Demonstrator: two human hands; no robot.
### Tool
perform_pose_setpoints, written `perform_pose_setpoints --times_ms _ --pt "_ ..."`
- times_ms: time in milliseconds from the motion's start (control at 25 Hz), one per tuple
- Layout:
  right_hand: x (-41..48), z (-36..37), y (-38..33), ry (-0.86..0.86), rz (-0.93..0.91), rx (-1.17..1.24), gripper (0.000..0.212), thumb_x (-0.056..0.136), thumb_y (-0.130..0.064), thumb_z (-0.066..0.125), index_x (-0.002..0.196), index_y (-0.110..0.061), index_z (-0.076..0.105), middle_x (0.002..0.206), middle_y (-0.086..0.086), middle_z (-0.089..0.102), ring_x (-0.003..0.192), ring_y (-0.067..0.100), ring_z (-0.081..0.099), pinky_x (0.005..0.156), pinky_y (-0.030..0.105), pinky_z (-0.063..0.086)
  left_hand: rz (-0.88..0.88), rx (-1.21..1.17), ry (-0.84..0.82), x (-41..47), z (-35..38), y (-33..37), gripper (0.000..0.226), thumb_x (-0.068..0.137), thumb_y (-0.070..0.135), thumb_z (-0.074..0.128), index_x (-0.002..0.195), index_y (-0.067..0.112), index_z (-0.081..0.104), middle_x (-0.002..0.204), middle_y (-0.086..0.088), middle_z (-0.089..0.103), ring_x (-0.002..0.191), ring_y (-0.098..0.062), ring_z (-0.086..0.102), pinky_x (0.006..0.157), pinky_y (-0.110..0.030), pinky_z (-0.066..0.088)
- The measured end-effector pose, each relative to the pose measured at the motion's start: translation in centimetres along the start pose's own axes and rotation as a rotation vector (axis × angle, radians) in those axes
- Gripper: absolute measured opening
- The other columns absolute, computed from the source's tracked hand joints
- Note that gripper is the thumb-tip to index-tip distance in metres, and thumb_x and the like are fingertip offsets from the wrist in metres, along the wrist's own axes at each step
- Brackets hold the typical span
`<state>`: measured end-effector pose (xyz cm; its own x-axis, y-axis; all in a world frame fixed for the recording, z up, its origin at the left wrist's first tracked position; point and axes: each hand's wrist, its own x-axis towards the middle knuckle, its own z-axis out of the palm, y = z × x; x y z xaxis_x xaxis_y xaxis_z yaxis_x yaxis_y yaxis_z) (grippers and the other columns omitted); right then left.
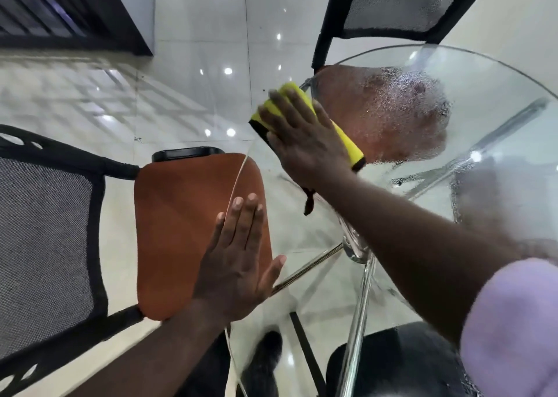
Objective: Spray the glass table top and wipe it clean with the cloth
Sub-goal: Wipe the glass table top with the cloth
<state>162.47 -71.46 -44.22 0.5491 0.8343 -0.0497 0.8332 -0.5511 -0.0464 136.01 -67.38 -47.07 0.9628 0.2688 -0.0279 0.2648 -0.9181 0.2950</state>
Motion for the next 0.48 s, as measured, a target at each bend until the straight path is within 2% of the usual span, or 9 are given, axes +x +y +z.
perform_pose_setpoints --times_ms 160,240,400,480 --pt "-13.1 0.0 2.1 -0.030 0.144 -0.023 0.060 0.115 -0.049 0.029 0.173 -0.039 0.018 0.183 -0.007 0.008 0.170 0.020 0.006 0.134 0.053 0.019 -0.018 0.019 -0.043 0.0 -0.4 0.0 0.091 0.103 0.061 0.042 0.166 0.003 0.010 0.177 -0.014 0.002 0.164 -0.032 0.003 0.129 -0.057 0.021" --pt "-15.3 0.0 2.1 -0.069 0.161 -0.022 0.061 0.114 -0.049 0.030 0.173 -0.039 0.019 0.184 -0.007 0.007 0.170 0.021 0.005 0.133 0.055 0.020 -0.021 0.025 -0.050 0.0 -0.2 -0.2 0.092 0.103 0.061 0.042 0.166 0.003 0.010 0.177 -0.014 0.002 0.164 -0.032 0.003 0.129 -0.057 0.020" --pt "-4.0 0.4 -0.1 0.062 -0.015 -0.030 0.058 0.116 -0.049 0.028 0.172 -0.034 0.026 0.182 -0.002 0.017 0.169 0.027 0.013 0.132 0.055 0.023 -0.004 -0.017 -0.006 0.1 0.5 0.1 0.091 0.101 0.057 0.047 0.166 0.004 0.011 0.177 -0.014 0.004 0.164 -0.032 0.003 0.131 -0.056 0.015" --pt "0.2 -0.1 -1.3 0.026 -0.026 -0.015 0.058 0.115 -0.050 0.022 0.172 -0.037 0.025 0.183 -0.005 0.014 0.170 0.025 0.009 0.133 0.053 0.018 -0.009 -0.040 -0.006 0.0 0.7 0.0 0.092 0.100 0.056 0.048 0.166 0.004 0.010 0.177 -0.013 0.003 0.164 -0.032 0.001 0.131 -0.056 0.014"
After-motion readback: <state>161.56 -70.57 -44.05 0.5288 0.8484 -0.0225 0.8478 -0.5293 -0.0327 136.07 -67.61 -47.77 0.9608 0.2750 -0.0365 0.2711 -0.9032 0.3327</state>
